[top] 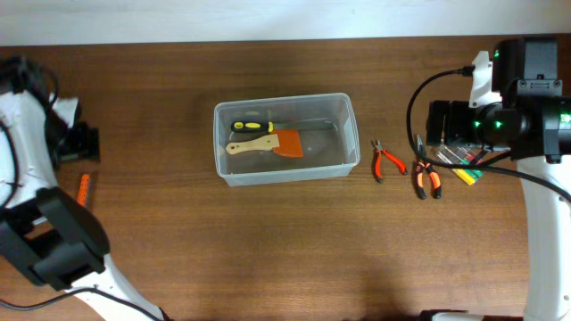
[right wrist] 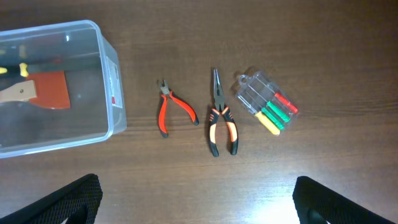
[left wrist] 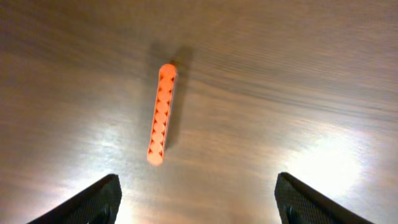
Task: Pack container
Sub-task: 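Grasp the orange bit strip with the left gripper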
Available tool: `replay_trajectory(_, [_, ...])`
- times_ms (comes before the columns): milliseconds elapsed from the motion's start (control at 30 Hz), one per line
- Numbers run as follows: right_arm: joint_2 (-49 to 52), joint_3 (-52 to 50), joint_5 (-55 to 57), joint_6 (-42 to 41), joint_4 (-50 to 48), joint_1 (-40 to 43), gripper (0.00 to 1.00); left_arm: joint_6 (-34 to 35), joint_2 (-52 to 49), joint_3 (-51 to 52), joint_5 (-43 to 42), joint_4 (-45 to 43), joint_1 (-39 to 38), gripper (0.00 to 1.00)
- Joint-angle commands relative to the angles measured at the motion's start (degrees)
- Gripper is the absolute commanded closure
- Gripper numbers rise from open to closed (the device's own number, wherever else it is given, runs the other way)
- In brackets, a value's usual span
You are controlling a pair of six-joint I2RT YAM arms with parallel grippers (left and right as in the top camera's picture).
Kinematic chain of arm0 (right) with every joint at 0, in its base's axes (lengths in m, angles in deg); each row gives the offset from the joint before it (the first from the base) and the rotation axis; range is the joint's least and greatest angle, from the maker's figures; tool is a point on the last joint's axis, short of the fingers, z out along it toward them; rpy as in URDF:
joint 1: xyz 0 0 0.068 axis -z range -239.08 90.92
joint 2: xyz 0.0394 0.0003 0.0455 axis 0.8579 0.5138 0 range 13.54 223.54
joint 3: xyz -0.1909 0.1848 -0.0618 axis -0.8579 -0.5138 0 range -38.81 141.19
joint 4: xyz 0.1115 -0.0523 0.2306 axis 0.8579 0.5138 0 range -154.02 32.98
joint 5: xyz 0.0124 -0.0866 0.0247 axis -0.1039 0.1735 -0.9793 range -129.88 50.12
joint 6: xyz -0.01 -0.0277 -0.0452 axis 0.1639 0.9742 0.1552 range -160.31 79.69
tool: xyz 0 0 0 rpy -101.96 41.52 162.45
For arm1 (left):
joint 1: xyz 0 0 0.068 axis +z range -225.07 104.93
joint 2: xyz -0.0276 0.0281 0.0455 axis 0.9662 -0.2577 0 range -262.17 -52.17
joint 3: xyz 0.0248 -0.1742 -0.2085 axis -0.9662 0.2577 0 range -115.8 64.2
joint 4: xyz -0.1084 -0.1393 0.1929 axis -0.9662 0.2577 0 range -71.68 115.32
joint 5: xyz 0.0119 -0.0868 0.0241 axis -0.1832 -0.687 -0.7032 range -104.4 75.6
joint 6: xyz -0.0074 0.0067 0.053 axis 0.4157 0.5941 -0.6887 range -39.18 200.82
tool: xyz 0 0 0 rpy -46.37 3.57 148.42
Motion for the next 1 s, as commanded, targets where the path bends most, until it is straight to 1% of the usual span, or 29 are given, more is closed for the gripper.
replay_trajectory(0, [0.09, 0.02, 0.13, -0.26, -0.63, 0.37, 0.01, -4.46, 0.28, 6.36, -2.32, -4.35, 2.64, 0.19])
replay_trajectory(200, [0.09, 0.02, 0.13, -0.26, -0.63, 0.37, 0.01, -9.40, -0.74, 16.50, -2.05, -13.53, 5.92, 0.20])
replay_trajectory(400, [0.09, 0.02, 0.13, -0.26, -0.63, 0.37, 0.01, -11.52, -3.69, 20.74, -0.87, -18.99, 7.76, 0.22])
replay_trajectory(500, [0.09, 0.02, 0.13, -0.26, -0.61, 0.37, 0.01, -14.05, -5.20, 21.27, -0.83, -20.04, 8.07, 0.28])
replay_trajectory(567, [0.09, 0.02, 0.13, -0.26, -0.61, 0.37, 0.01, -14.29, -5.77, 21.27, -0.85, -20.41, 8.11, 0.30])
replay_trajectory(800, [0.09, 0.02, 0.13, -0.26, -0.98, 0.37, 0.01, -17.03, -7.45, 21.33, -0.85, -21.33, 8.11, 0.45])
replay_trajectory(833, [0.09, 0.02, 0.13, -0.26, -0.98, 0.37, 0.01, -17.03, -7.45, 21.33, -0.83, -21.33, 8.11, 0.48])
replay_trajectory(867, [0.09, 0.02, 0.13, -0.26, -1.01, 0.37, 0.01, -17.03, -7.45, 21.33, -0.83, -21.33, 8.11, 0.55])
replay_trajectory(900, [0.09, 0.02, 0.13, -0.26, -1.01, 0.37, 0.01, -17.03, -7.45, 21.33, -0.83, -21.29, 8.11, 0.67])
replay_trajectory(933, [0.09, 0.02, 0.13, -0.26, -1.03, 0.37, 0.01, -17.00, -7.45, 21.33, -0.85, -21.24, 8.09, 0.83])
replay_trajectory(967, [0.09, 0.02, 0.13, -0.26, -1.01, 0.37, 0.02, -17.00, -7.45, 21.33, -0.85, -21.09, 8.09, 0.93])
